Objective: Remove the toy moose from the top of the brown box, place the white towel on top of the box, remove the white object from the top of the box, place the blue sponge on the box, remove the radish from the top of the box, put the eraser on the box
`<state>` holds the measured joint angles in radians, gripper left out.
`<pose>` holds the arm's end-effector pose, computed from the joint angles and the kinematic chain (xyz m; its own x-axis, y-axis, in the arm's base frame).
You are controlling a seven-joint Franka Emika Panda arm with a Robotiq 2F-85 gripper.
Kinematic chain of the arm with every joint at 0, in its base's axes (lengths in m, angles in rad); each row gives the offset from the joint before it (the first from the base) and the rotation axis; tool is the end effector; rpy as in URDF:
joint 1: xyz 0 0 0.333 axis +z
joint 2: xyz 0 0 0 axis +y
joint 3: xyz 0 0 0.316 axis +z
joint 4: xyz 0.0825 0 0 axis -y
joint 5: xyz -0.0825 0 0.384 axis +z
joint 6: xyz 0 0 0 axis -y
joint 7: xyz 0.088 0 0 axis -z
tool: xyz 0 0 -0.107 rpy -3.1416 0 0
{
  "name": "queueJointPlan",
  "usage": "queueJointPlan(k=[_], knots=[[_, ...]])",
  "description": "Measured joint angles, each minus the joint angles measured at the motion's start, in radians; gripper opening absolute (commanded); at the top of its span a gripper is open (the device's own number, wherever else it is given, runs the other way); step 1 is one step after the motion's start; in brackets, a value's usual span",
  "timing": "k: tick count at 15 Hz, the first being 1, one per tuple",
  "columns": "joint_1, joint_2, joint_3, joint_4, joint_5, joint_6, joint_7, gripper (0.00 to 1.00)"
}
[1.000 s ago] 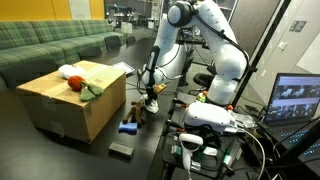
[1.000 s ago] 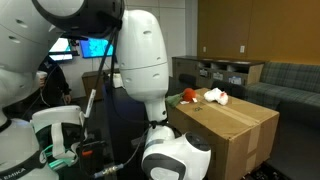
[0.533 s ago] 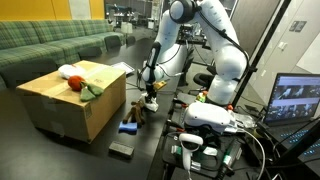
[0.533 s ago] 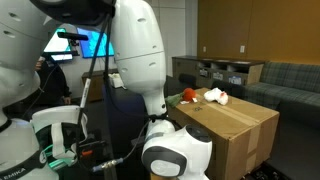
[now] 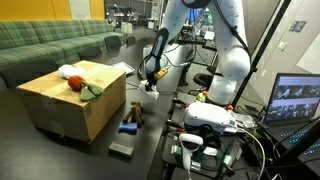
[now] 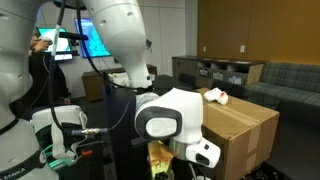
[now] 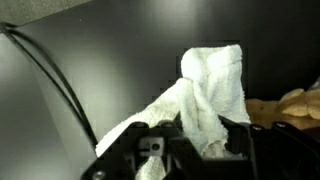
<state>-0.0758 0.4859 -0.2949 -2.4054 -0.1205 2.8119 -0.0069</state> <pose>0.4435 -0.1809 0.1183 0.9713 -0.2241 -0.0792 -0.2089 -0.9638 0.1658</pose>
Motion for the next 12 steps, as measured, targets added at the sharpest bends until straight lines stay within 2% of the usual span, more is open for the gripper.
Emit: queueJointPlan(k=[3,5,8,12], knots=[[0.140,-0.121,-0.105,-0.023,-0.128,-0.019,0.141,0.12],[0.200,-0.199,-0.126,-0.016,-0.204,-0.051,0.238,0.12],[0.252,-0.286,-0.093,0.016,-0.296,-0.094,0.385,0.12],[0.261,-0.318,0.033,0.095,-0.324,-0.128,0.516,0.12]])
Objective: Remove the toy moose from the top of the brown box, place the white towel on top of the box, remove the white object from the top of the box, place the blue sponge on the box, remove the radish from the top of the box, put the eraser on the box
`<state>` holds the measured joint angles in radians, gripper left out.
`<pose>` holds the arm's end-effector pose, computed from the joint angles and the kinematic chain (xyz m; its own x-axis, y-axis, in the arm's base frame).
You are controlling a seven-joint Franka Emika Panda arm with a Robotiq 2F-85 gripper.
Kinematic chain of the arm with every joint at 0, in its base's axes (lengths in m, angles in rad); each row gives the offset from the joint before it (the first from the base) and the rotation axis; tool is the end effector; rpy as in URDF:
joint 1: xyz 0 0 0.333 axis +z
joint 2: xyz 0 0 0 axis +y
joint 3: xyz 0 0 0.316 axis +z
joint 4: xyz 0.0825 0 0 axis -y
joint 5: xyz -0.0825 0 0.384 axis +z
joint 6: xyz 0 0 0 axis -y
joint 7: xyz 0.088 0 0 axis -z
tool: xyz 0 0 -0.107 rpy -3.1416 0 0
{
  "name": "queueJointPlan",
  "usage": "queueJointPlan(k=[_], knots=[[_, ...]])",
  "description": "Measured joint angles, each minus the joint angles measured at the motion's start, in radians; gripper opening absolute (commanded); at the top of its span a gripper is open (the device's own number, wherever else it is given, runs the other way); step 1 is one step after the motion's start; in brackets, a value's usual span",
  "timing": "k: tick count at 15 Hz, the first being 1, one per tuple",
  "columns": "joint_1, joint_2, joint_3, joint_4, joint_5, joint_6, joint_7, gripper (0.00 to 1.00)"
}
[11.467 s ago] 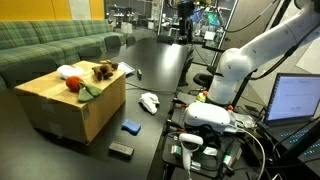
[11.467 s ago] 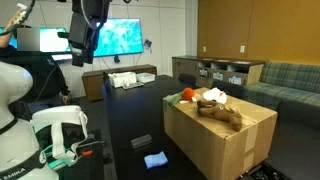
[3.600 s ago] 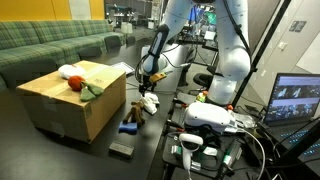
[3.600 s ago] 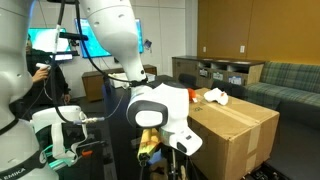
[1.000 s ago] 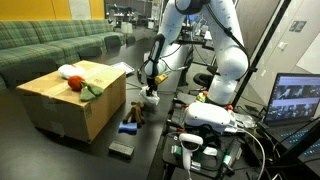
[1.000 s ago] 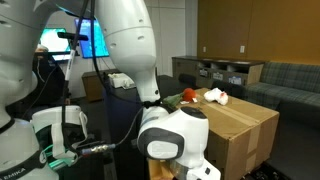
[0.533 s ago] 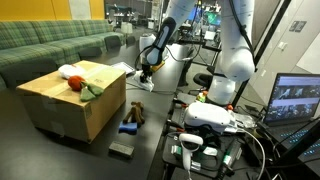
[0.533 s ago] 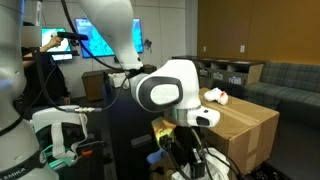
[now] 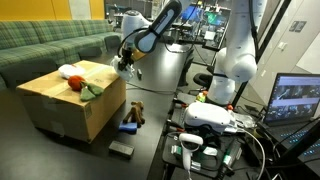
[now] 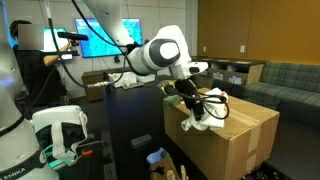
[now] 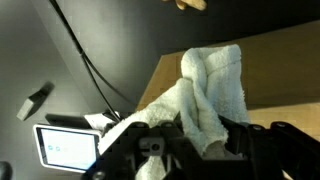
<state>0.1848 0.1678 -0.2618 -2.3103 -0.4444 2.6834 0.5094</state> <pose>0.5408 -0.0279 0.2928 0.9491 -0.1622 0.2699 -0.2198 -0.9550 0.1991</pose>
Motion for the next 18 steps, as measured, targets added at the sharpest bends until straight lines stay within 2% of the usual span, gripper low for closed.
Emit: queueJointPlan(k=[3,6,10,14,15,16,18], knots=[[0.000,0.013,0.063,0.070,-0.002,-0.002,0.069,0.12],[0.001,0.066,0.086,0.156,-0.006,-0.003,0.133,0.11],[0.001,0.201,0.073,0.298,-0.007,-0.016,0.207,0.11],[0.016,0.351,0.031,0.440,-0.007,-0.055,0.265,0.13],[0.021,0.383,0.020,0.473,-0.007,-0.071,0.275,0.44],[0.026,0.410,0.011,0.502,-0.007,-0.088,0.280,0.45],[0.034,0.447,0.001,0.551,-0.007,-0.127,0.283,0.59]])
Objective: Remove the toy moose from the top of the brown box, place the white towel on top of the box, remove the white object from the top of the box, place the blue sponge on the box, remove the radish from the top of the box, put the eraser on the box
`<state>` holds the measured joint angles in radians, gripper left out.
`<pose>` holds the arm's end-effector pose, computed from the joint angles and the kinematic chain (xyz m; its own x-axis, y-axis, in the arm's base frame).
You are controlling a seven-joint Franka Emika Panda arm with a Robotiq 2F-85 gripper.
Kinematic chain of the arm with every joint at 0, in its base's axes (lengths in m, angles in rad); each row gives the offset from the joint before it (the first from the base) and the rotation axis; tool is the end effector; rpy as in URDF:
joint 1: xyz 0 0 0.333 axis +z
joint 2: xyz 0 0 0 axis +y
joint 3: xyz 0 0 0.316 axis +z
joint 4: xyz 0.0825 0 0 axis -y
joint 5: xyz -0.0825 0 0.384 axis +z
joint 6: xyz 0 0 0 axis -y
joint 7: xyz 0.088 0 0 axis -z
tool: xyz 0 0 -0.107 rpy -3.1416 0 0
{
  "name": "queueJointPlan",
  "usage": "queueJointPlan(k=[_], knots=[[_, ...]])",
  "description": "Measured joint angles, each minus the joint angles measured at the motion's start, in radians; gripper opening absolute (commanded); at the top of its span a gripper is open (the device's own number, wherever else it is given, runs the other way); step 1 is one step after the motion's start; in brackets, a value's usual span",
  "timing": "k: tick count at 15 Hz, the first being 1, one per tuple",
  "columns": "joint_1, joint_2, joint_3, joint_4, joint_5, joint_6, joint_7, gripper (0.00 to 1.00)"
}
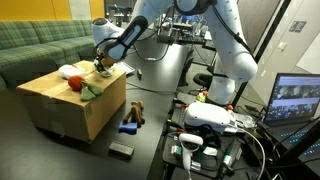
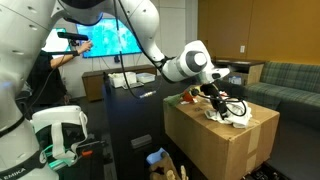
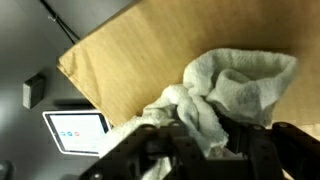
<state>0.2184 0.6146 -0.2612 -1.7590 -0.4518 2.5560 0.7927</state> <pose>0.6822 -0.0046 0.2455 0.8679 -0.3310 0.3705 -0.4362 -0.8646 0.2493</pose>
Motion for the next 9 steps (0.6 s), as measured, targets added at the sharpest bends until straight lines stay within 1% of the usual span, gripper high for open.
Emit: queueJointPlan(k=[1,2,3,5,6,9], knots=[[0.004,0.010,-0.003,0.020,0.000,-0.021,0.000,0.68],[0.006,0.014,-0.003,0.036,0.000,-0.039,0.000,0.75],[0.008,0.014,-0.001,0.050,0.000,-0.056,-0.002,0.84],[0.009,0.007,0.010,0.075,0.002,-0.086,-0.014,0.97],[0.009,0.002,0.017,0.087,0.003,-0.102,-0.023,1.00],[0.033,-0.039,0.039,0.107,0.002,-0.161,-0.033,1.00]])
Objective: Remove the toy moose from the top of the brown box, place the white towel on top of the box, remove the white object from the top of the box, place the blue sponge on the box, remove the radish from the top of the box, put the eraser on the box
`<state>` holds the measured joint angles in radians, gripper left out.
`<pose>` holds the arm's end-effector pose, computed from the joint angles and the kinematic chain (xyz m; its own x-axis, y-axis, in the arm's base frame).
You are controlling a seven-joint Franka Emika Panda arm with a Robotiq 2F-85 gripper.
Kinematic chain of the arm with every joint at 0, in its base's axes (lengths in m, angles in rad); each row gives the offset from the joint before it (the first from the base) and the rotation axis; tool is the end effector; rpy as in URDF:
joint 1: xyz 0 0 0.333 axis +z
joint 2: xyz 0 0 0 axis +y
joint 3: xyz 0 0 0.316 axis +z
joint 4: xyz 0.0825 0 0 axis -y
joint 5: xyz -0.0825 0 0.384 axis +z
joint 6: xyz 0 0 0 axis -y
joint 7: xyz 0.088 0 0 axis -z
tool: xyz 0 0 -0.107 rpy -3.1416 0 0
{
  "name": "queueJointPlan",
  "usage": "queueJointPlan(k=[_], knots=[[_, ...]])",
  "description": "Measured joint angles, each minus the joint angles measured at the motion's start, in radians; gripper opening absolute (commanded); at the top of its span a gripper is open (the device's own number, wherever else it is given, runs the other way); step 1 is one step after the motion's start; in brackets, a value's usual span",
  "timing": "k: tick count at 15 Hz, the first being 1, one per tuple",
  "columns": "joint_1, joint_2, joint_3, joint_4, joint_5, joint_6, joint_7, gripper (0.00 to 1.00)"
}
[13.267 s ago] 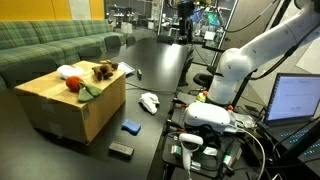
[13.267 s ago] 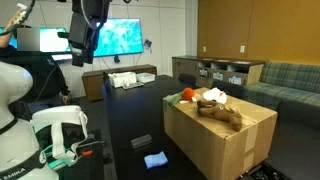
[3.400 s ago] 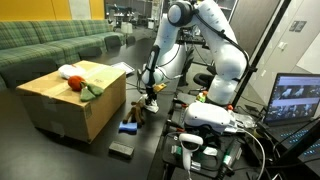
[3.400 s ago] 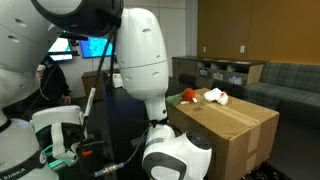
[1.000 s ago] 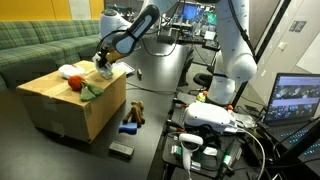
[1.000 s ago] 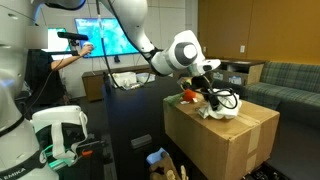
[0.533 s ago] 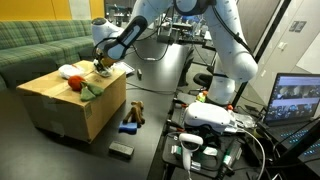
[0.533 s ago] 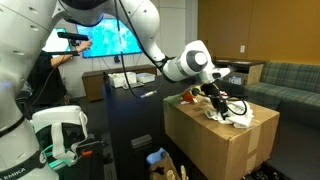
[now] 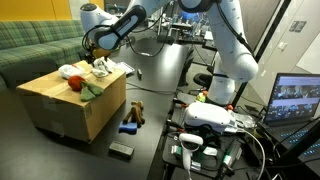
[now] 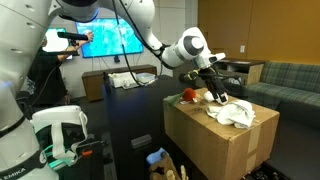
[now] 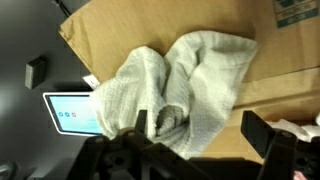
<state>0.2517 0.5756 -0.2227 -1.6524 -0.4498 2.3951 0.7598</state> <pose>0.7001 0.0376 0.3023 0.8823 -0.2911 0.3700 -0.4028 -0.8735 0.2733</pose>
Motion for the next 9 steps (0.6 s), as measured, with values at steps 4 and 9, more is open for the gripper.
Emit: queueJointPlan(k=[4,9], knots=[[0.018,-0.037,0.048,0.028,0.006,-0.043,-0.030,1.00],[-0.024,0.016,0.117,0.086,0.097,-0.033,-0.151,1.00]])
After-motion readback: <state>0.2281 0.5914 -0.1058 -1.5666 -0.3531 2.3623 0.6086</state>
